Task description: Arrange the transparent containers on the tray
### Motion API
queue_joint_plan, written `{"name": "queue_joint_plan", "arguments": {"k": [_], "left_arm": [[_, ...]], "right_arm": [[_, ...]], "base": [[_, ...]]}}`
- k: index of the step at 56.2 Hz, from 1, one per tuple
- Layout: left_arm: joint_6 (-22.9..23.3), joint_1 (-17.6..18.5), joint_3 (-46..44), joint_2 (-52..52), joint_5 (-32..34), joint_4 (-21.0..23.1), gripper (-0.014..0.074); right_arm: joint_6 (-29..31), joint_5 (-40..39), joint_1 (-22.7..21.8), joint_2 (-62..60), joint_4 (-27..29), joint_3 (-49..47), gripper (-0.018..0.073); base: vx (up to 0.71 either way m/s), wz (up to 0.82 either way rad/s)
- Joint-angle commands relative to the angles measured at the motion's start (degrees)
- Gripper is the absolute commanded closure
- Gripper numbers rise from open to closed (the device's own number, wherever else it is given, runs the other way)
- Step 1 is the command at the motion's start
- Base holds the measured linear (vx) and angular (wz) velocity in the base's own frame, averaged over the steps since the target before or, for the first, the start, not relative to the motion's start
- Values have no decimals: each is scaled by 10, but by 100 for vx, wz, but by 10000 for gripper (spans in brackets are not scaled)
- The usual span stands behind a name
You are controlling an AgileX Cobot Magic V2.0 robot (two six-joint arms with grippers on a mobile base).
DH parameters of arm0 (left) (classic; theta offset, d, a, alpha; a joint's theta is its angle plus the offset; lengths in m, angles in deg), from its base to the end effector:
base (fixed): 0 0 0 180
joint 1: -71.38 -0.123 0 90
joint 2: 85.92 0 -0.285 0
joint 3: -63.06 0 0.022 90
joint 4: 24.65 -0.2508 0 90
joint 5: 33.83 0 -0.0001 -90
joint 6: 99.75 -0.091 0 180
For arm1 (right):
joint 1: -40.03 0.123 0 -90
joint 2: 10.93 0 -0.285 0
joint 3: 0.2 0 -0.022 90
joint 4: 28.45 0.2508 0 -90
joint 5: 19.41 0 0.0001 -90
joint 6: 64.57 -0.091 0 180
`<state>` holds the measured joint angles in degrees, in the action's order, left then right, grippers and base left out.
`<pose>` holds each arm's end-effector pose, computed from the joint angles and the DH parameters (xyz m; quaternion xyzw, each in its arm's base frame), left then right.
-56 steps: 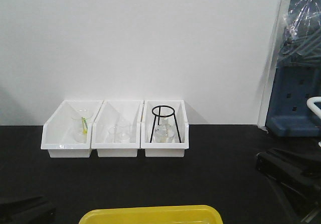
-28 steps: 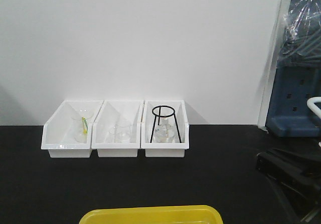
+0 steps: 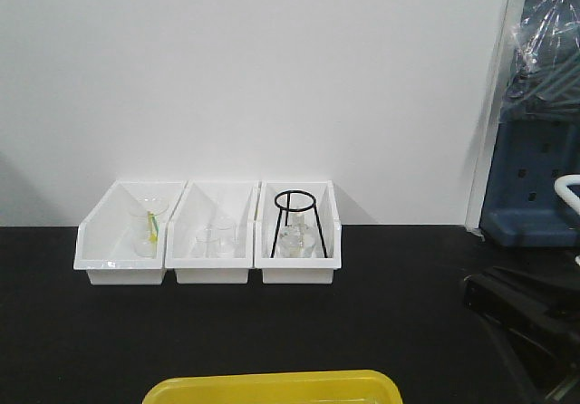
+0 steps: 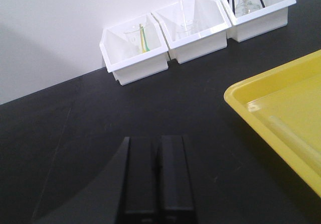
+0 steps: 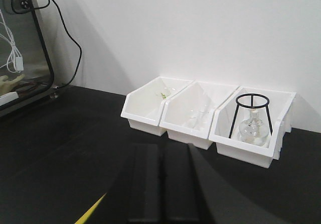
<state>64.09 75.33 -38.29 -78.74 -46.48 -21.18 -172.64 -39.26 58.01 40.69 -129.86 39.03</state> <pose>0.0555 -0.0051 0.1853 0.1144 0.7486 0.0452 0.6515 0.1426 0.0780 0.3573 -0.1896 0.7104 0.2599 0.6260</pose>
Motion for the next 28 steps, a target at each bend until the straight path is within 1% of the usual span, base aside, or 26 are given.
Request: {"name": "queue_joint_plan", "arguments": {"k": [1,28], "left_arm": [[1,-1,23,-14,44,0,596],[1,-1,23,-14,44,0,596]], "right_arm": [[5,12,-2,-3,-13,-17,572],[5,12,-2,-3,-13,-17,572]], "base": [[0,0],[0,0]]}}
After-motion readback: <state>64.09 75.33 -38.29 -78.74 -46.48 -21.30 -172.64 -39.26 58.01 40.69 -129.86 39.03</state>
